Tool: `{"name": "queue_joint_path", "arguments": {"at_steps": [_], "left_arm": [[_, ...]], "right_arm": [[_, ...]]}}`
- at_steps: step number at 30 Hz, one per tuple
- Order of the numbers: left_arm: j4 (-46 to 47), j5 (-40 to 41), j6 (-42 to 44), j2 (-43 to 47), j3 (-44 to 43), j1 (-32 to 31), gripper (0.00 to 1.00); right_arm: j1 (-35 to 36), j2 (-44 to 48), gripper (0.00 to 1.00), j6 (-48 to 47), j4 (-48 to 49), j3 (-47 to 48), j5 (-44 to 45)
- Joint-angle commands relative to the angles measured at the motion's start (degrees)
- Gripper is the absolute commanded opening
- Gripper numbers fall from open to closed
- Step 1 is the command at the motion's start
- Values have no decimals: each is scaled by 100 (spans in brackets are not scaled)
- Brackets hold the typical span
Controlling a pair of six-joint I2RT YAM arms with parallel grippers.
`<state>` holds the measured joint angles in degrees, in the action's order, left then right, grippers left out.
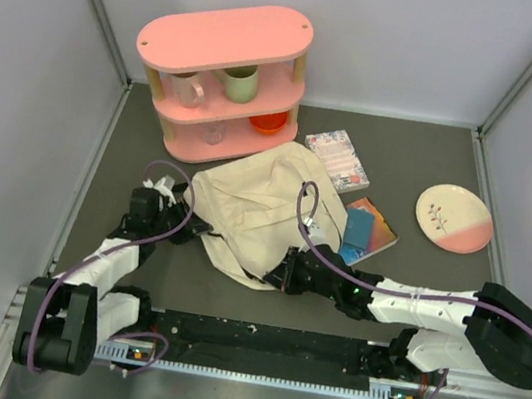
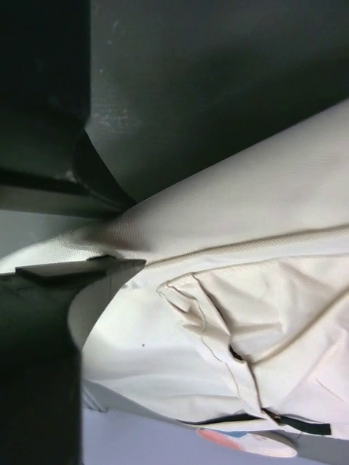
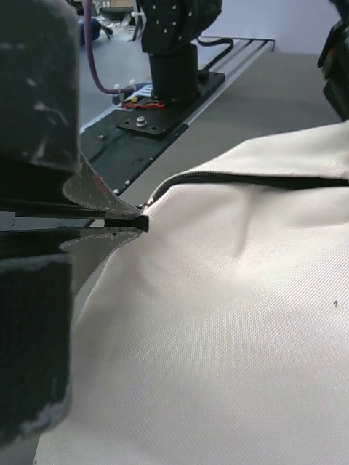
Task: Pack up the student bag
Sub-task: Unzip the student bag at the center of the board.
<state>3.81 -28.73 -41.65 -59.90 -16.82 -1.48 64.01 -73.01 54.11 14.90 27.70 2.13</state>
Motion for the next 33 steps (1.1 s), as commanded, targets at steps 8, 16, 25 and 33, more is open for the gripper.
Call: {"name": "queue_joint_path", "arguments": {"at_steps": [8, 16, 25, 33], "left_arm": [[-1655, 579, 649, 1664, -419, 104, 78], [-2086, -254, 204, 3017, 221, 95, 84], [-2421, 569, -756, 3652, 724, -950, 83], [-867, 1159, -1705, 3100, 1259, -2118, 81]], "right_arm": [[50, -152, 0, -120, 57, 253, 296], [50, -187, 0, -172, 75, 438, 358], [50, -125, 0, -155, 13, 534, 525], [50, -117, 0, -129, 40, 517, 499]]}}
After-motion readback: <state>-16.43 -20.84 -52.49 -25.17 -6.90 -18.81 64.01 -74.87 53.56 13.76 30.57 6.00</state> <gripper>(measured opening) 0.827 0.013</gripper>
